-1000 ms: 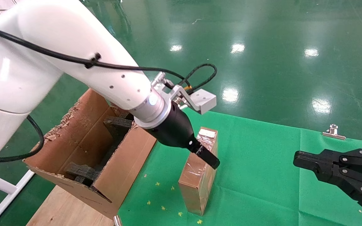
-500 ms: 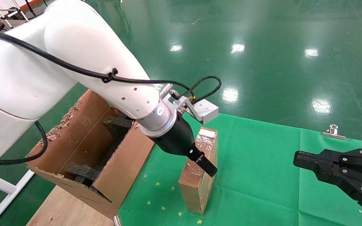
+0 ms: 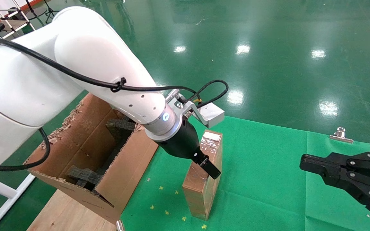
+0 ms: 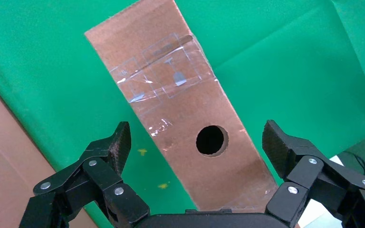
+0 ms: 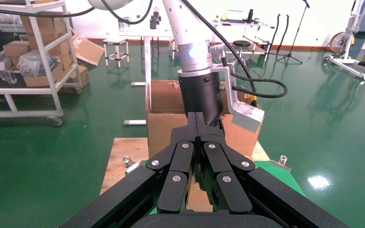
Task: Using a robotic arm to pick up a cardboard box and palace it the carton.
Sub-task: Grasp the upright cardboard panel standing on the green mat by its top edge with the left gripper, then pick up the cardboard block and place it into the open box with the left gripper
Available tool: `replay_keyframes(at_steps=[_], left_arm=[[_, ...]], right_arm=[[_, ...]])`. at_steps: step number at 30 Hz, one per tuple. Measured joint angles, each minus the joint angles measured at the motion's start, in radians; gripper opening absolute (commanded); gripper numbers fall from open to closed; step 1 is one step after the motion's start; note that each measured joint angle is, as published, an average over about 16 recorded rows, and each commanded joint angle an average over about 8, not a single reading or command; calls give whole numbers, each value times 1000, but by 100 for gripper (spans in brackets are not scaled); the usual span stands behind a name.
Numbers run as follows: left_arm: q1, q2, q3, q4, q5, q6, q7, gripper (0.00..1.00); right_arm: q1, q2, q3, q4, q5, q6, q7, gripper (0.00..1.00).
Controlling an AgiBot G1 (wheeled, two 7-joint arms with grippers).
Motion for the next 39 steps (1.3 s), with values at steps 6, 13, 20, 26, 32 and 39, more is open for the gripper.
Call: replay_keyframes(at_steps=[6,13,20,26,32,39], left_arm=[[-2,1,2,-1,4,-2,4,0],[-1,0,-1,0,-1,-1,1,0],[1,-1,-4,0,-3,0,-2,0],[1,-1,-5,3,-5,0,-1,0],[-6,-3,-8,7,-2,-8,28,0],[-30,-43,-34,8,-14,-37,131,0]], right_arm=[[0,0,0,0,0,0,0,100],[0,0,0,0,0,0,0,100],[0,0,0,0,0,0,0,100],[0,0,0,0,0,0,0,100],[0,0,0,0,0,0,0,100],[0,0,0,0,0,0,0,100]])
